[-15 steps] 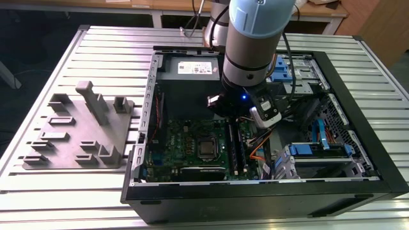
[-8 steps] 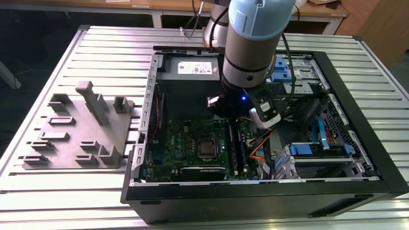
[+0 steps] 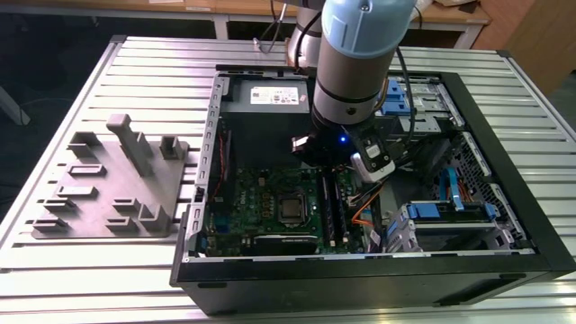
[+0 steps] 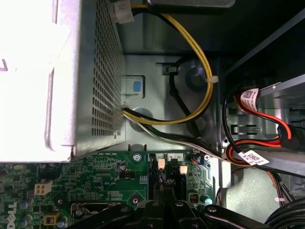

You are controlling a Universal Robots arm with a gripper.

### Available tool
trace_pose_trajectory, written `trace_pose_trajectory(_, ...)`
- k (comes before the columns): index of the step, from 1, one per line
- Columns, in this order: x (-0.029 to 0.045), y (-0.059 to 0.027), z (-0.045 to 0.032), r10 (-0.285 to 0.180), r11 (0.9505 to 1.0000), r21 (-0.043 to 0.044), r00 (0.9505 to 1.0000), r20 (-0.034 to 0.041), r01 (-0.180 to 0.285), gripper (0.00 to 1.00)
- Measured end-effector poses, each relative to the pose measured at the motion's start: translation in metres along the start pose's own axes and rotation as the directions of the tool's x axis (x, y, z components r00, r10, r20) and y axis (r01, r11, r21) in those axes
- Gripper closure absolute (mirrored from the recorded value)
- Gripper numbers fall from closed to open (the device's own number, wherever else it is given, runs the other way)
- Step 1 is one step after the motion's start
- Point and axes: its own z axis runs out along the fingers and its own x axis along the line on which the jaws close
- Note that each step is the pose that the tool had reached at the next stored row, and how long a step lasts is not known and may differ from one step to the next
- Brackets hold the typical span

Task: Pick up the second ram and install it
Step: 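Press down the second ram until it locks into place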

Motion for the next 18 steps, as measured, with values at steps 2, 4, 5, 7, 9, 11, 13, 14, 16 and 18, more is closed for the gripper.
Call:
trace_pose_trajectory(2, 0.0, -0.0001, 0.0005, 0.0, 1.0, -0.0007, 1.0, 0.0001, 0.0, 0.93)
trace_pose_trajectory(4, 0.0002, -0.0002, 0.0012, 0.0, 1.0, -0.0004, 1.0, 0.0, 0.0, 0.93)
trace_pose_trajectory(5, 0.0002, -0.0002, 0.0012, 0.0, 1.0, -0.0003, 1.0, 0.0, 0.0, 0.93)
trace_pose_trajectory(7, 0.0002, -0.0002, 0.0014, 0.0, 1.0, -0.0005, 1.0, 0.0001, 0.0, 0.93)
trace_pose_trajectory(9, 0.0002, -0.0002, 0.0016, 0.0, 1.0, -0.0006, 1.0, 0.0001, 0.0, 0.93)
trace_pose_trajectory(11, 0.0002, -0.0003, 0.0024, 0.0, 1.0, -0.0008, 1.0, 0.0003, 0.0, 0.93)
trace_pose_trajectory(13, 0.0002, -0.0003, 0.0025, 0.0, 1.0, -0.0005, 1.0, 0.0003, 0.0, 0.93)
trace_pose_trajectory(14, 0.0002, -0.0003, 0.0025, 0.0, 1.0, -0.0004, 1.0, 0.0002, 0.0, 0.93)
trace_pose_trajectory(16, 0.0002, -0.0003, 0.0026, 0.0, 1.0, -0.0006, 1.0, 0.0003, 0.0, 0.93)
trace_pose_trajectory(18, 0.0002, -0.0003, 0.0032, 0.0, 1.0, -0.0009, 1.0, 0.0004, 0.0, 0.93)
